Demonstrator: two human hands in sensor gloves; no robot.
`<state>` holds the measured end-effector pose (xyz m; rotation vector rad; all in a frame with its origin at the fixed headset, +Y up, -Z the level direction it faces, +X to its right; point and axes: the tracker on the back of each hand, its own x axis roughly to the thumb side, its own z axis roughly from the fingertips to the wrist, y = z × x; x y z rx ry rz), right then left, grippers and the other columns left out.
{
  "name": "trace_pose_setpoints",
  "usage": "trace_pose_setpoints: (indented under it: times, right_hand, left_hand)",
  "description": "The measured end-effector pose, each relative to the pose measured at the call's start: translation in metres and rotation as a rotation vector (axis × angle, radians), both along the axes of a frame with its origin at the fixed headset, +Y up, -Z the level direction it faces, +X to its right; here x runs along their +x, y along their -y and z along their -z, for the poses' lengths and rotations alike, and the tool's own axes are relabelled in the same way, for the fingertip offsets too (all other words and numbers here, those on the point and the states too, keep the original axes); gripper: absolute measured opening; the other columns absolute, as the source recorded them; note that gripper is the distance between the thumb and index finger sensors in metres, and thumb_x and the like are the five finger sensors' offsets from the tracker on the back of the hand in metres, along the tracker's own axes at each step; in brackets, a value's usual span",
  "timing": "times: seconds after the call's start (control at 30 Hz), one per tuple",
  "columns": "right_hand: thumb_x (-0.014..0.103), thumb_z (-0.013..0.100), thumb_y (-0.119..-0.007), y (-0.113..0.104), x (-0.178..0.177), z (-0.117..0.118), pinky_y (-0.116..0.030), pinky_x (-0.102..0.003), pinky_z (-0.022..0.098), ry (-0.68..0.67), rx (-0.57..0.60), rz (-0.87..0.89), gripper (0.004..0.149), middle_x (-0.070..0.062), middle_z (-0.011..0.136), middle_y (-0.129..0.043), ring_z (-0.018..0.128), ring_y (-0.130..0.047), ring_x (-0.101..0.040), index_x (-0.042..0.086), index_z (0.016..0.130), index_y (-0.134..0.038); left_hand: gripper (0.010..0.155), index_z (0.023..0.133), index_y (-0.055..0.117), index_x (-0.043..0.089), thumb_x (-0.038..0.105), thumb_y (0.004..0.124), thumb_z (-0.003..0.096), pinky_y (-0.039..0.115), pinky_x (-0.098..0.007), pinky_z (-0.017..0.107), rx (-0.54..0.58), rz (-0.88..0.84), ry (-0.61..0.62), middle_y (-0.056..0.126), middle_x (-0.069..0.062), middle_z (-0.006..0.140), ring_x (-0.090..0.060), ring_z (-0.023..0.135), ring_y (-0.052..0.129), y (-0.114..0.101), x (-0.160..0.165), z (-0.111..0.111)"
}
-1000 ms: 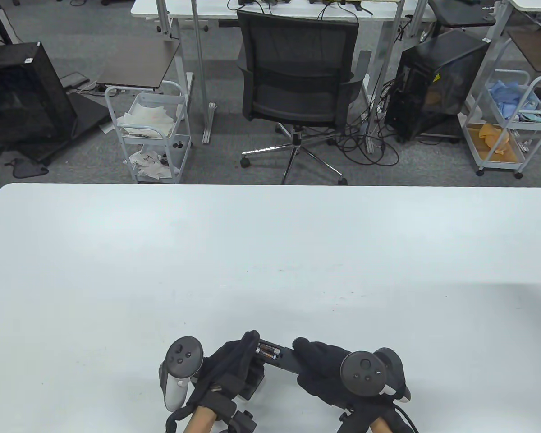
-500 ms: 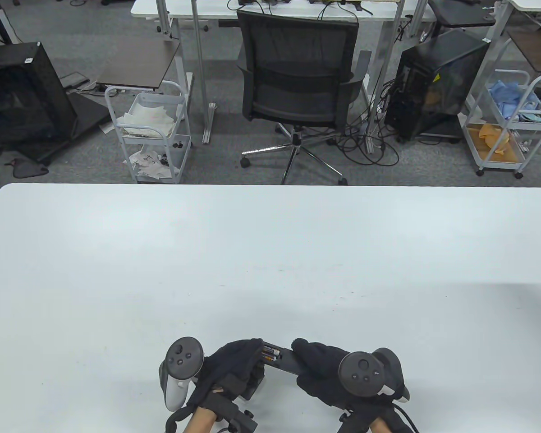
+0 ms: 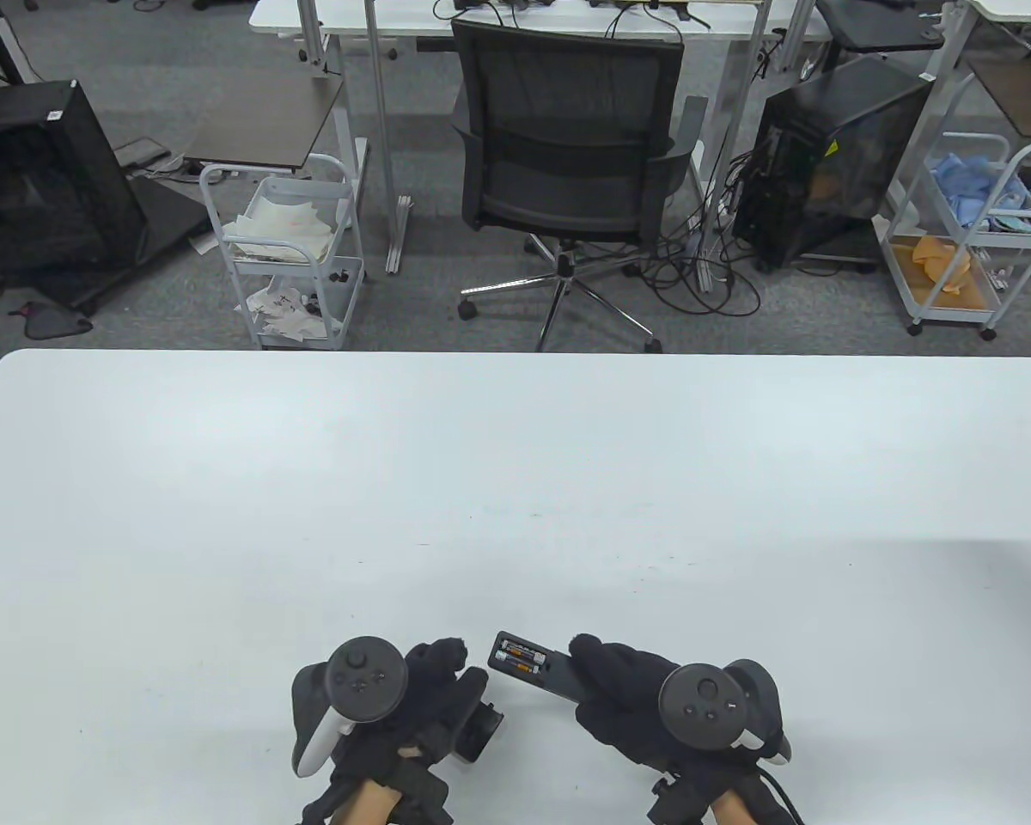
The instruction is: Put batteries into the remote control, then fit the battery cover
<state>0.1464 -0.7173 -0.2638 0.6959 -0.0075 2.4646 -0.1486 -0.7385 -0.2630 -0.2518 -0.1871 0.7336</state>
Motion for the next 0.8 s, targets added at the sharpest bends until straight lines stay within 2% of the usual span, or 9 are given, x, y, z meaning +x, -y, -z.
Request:
trace_pose_setpoints:
  times: [0.17,0.23,0.3,0.53,0.7,0.8]
  right_hand:
    - [0.049,0.043,-0.087,0.002,0.002,0.003,-0.078,-0.042,0.065,0.013,-0.012,-0.003,0.071,-0.005,0.093,-0.089,0.058,-0.095,-0.012,0.020,0.105,-0.065]
    - [0.049,0.043,-0.087,0.002,0.002,0.003,-0.078,-0.042,0.065,0.014,-0.012,-0.012,0.071,-0.005,0.093,-0.089,0.058,-0.095,-0.012,0.019,0.105,-0.065]
    - [0.049,0.043,-0.087,0.002,0.002,0.002,-0.078,-0.042,0.065,0.013,-0.009,-0.019,0.071,-0.005,0.093,-0.089,0.058,-0.095,-0.012,0.020,0.105,-0.065]
    - [0.049,0.043,-0.087,0.002,0.001,0.002,-0.078,-0.042,0.065,0.011,-0.011,-0.031,0.072,-0.005,0.093,-0.089,0.058,-0.095,-0.012,0.019,0.105,-0.065]
    - [0.049,0.043,-0.087,0.003,0.000,0.002,-0.078,-0.042,0.065,0.007,-0.010,-0.039,0.071,-0.005,0.093,-0.089,0.058,-0.095,-0.012,0.019,0.105,-0.065]
    - [0.049,0.043,-0.087,0.003,0.000,0.002,-0.078,-0.042,0.065,0.006,-0.011,-0.044,0.071,-0.005,0.093,-0.089,0.058,-0.095,-0.012,0.019,0.105,-0.065]
  left_hand:
    - [0.078,0.111,0.057,0.006,0.058,0.083,0.0578,0.071,-0.054,0.057,-0.099,0.300,0.128,0.068,-0.026,0.102,-0.027,0.070,0.085,0.006,0.021,0.003]
    - [0.080,0.111,0.057,0.006,0.058,0.084,0.0565,0.070,-0.055,0.058,-0.110,0.421,0.139,0.069,-0.025,0.101,-0.027,0.071,0.084,0.009,0.026,0.005]
    - [0.080,0.110,0.057,0.006,0.058,0.085,0.0559,0.070,-0.055,0.059,-0.134,0.473,0.155,0.070,-0.024,0.101,-0.027,0.071,0.084,0.013,0.028,0.005]
    - [0.072,0.108,0.061,0.009,0.051,0.087,0.0555,0.070,-0.055,0.060,-0.117,0.581,0.158,0.073,-0.022,0.094,-0.025,0.069,0.084,0.018,0.038,0.009]
    - [0.069,0.107,0.063,0.008,0.048,0.086,0.0563,0.069,-0.056,0.061,-0.139,0.594,0.171,0.071,-0.024,0.095,-0.026,0.070,0.084,0.018,0.043,0.009]
    - [0.059,0.104,0.067,0.009,0.042,0.084,0.0578,0.070,-0.056,0.060,-0.131,0.581,0.180,0.072,-0.024,0.092,-0.025,0.068,0.086,0.018,0.045,0.009]
